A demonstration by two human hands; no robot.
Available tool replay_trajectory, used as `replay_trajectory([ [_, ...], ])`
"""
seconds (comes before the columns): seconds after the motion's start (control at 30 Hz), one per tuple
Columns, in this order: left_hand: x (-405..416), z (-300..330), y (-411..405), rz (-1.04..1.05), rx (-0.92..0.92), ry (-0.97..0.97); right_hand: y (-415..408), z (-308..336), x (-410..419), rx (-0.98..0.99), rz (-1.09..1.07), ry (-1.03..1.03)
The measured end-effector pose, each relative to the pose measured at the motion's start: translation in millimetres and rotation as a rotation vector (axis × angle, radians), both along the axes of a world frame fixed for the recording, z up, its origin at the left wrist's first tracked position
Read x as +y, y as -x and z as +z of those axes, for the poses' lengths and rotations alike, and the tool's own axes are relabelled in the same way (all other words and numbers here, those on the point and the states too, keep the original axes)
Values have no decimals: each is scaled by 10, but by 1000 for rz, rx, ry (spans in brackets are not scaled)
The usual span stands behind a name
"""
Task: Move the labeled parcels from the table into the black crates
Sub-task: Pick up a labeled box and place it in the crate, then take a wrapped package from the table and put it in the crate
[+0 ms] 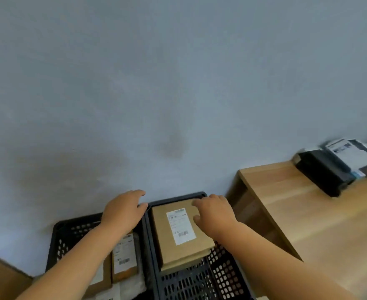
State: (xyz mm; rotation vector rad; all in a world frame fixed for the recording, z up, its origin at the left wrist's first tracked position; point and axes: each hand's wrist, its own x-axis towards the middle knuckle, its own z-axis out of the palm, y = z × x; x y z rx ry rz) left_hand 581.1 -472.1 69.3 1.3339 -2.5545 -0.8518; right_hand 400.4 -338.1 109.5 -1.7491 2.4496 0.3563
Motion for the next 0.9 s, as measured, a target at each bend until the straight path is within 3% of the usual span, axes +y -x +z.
replay_trajectory([
  [0.33, 1485, 869, 1349, -154, 152, 39, 1260, 878, 1850, -36, -223, 165],
  [0.47, 2356, 1121, 2100, -211, 234, 35, 1858, 1099, 2833, 51, -296, 232],
  [0.67, 3478, 1212, 3048, -324, 299, -22, 2650, 1400, 4103, 81, -409, 213],
  [0.9, 4063, 1218, 3784, -371, 265, 10, 3356, 1346, 4806, 31, -553, 269],
])
